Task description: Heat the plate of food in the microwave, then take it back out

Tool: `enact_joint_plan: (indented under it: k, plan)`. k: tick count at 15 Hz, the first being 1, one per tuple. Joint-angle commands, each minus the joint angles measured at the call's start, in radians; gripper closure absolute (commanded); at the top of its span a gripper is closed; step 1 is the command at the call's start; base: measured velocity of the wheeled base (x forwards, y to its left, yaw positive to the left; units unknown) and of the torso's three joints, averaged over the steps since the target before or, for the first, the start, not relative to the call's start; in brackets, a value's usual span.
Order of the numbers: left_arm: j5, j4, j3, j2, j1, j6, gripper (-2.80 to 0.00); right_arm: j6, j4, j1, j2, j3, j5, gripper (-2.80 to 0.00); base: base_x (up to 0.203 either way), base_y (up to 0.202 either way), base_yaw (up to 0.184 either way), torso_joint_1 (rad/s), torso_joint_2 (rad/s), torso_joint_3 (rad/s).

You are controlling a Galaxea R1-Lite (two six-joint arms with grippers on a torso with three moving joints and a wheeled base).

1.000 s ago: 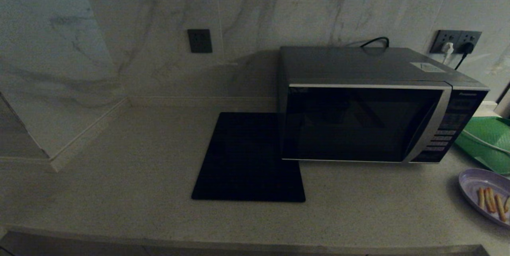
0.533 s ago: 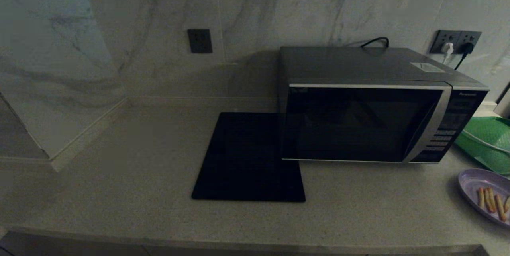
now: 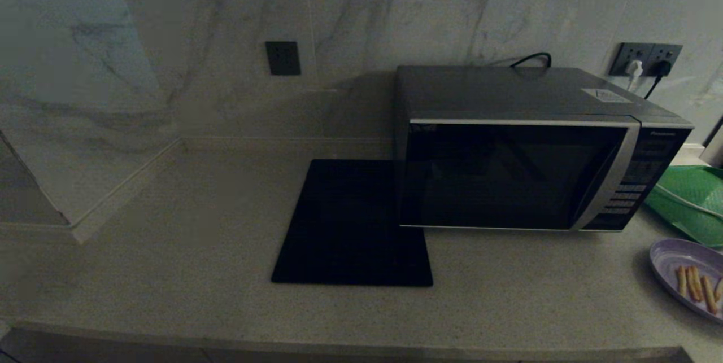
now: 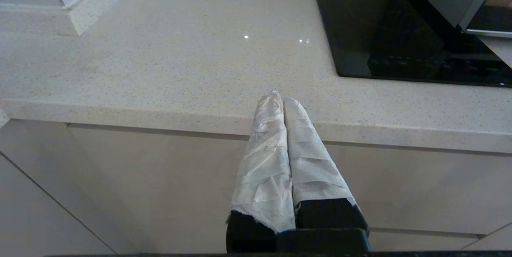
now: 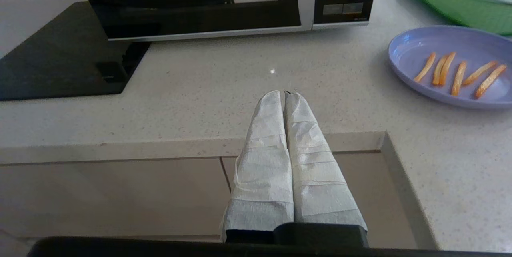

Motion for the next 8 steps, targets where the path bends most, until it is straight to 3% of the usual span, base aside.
enact_joint_plan:
  k: [1,8]
  plan:
    - [0.0,0.0,0.0,-0.002,0.0,-0.001,0.0,0.001,0.001,0.0,0.001,0.003,0.0,0.0,0.0,0.0,0.0,0.0,0.0,0.0]
    - [0.0,0.0,-0.001,-0.002,0.0,-0.001,0.0,0.001,0.001,0.0,0.001,0.003,0.0,0.0,0.0,0.0,0.0,0.0,0.0,0.0]
